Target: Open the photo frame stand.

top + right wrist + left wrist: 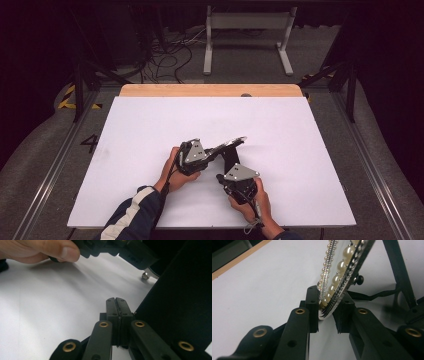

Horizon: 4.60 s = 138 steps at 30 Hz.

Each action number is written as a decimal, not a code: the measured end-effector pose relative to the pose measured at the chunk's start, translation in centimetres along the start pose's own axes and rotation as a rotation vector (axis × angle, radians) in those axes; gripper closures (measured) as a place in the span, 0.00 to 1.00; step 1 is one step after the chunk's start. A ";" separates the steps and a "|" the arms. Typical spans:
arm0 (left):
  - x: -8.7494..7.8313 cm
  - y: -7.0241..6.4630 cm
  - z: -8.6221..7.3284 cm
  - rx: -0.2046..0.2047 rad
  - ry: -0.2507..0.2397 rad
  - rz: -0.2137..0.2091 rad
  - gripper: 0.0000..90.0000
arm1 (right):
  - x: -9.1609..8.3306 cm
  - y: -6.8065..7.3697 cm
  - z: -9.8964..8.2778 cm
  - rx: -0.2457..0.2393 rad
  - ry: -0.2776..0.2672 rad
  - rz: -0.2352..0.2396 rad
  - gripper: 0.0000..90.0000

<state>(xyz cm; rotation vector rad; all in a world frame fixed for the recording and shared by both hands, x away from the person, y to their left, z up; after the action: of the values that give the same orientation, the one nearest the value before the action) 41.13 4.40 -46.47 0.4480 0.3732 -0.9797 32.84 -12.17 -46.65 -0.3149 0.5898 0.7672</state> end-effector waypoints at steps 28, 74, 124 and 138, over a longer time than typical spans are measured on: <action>-0.6 -0.2 0.0 0.060 0.027 0.009 0.87 | -0.8 -0.8 -0.1 0.019 -0.002 0.006 1.00; -1.5 -0.3 0.7 0.072 -0.023 0.003 0.83 | 0.0 -0.4 0.0 0.078 -0.004 -0.031 0.99; -0.9 -1.4 0.7 0.073 0.021 -0.004 0.77 | -1.4 -4.3 -1.4 0.118 0.027 -0.035 0.98; -1.9 -1.4 1.2 0.085 -0.037 -0.025 0.84 | -1.7 -4.4 -1.4 0.124 0.032 -0.033 0.99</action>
<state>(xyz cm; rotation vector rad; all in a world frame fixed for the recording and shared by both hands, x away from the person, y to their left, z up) 39.15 4.43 -44.78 0.5024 0.3047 -1.0293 34.54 -16.80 -46.51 -0.2220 0.6575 0.6911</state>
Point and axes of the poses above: each handheld gripper's, and its own axes: x roughly forward along the jaws, z roughly out of its top, y roughly to its left, the point moved 2 cm from there along x, roughly forward along the jaws, and after that the axes turned 2 degrees about z, right-handed, at the moved point
